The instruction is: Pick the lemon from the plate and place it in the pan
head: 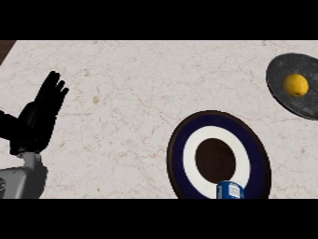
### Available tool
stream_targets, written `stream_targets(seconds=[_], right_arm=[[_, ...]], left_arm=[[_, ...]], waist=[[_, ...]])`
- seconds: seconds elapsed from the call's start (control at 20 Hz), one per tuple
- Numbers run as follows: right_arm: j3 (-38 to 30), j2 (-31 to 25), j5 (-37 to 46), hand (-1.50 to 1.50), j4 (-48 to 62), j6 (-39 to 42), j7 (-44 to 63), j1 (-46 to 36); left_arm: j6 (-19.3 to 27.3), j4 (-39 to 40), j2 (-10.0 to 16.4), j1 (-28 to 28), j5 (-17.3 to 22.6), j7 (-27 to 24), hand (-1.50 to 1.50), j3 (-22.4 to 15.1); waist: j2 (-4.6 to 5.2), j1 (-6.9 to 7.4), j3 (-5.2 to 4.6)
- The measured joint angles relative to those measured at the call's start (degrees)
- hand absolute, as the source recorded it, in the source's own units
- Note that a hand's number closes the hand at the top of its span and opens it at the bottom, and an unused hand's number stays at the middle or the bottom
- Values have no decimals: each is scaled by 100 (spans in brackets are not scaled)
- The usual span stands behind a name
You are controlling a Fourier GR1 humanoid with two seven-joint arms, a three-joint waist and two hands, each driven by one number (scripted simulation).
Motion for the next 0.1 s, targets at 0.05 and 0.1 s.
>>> stream_targets(seconds=[0.05,0.1], right_arm=[[0,-19,-24,-150,-28,17,7,31],[2,-24,-44,-150,-61,9,-22,90]], left_arm=[[37,-3,-32,-21,-27,24,0,-29],[35,2,-26,-33,-29,22,0,-25]], waist=[[-4,-5,0],[-5,-9,0]])
